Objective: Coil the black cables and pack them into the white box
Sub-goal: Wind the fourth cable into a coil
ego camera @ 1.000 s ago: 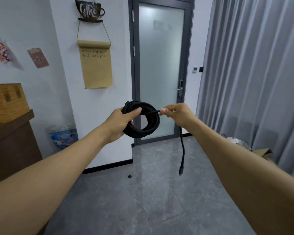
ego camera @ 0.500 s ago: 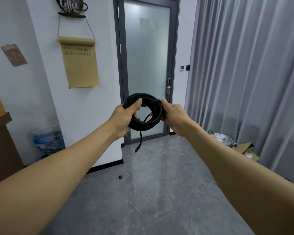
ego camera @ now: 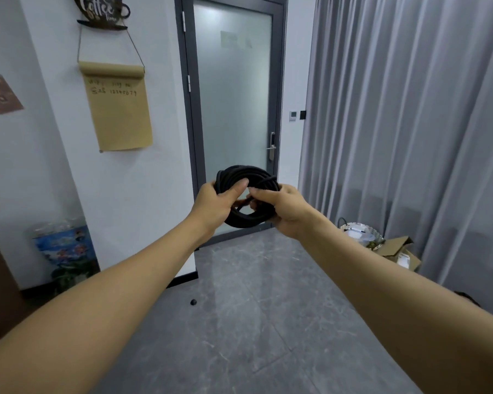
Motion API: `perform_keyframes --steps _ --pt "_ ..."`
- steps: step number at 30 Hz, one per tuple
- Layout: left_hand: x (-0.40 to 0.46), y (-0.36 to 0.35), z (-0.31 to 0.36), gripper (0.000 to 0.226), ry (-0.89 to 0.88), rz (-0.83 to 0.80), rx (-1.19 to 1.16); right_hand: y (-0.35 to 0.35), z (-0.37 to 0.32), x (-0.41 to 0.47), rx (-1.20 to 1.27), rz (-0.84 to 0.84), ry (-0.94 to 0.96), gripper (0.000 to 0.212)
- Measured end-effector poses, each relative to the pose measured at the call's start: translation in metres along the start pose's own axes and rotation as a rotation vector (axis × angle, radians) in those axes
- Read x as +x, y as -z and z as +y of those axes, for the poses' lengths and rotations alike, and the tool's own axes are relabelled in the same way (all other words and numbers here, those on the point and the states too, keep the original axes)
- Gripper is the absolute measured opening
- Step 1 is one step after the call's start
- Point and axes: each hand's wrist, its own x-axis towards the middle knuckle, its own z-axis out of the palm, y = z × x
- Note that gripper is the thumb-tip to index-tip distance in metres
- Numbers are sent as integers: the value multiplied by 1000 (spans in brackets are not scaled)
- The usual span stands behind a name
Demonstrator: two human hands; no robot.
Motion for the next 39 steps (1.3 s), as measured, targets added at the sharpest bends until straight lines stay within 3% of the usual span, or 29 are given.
perform_keyframes --steps 6,9,11,12,14,16,19,24,27,32,39 --pt "-1 -3 -6 16 42 -9 -53 4 1 -2 100 -47 -87 5" --pt "2 -1 -9 14 44 78 -14 3 -4 1 -210 29 -91 9" --pt "4 5 -11 14 44 156 20 3 -6 4 -535 241 -2 19" --pt "5 8 -12 16 37 198 49 1 -8 4 -622 334 52 28" --pt "7 10 -11 20 -1 254 119 -10 -11 2 -664 337 77 34" --pt "6 7 -7 24 -51 270 181 -28 -11 2 -654 257 27 29" --pt "4 2 -2 34 -114 289 286 -48 -11 15 -551 301 -62 30" --pt "4 6 -4 38 -115 303 250 -58 -21 17 -320 273 -244 17" --pt "2 8 -5 39 -129 289 278 -60 -17 14 -328 286 -232 24" --pt "3 14 2 36 -91 320 243 -59 -16 7 -121 247 -212 13" --pt "4 19 9 36 -97 296 274 -43 -26 -5 -53 200 -292 30"
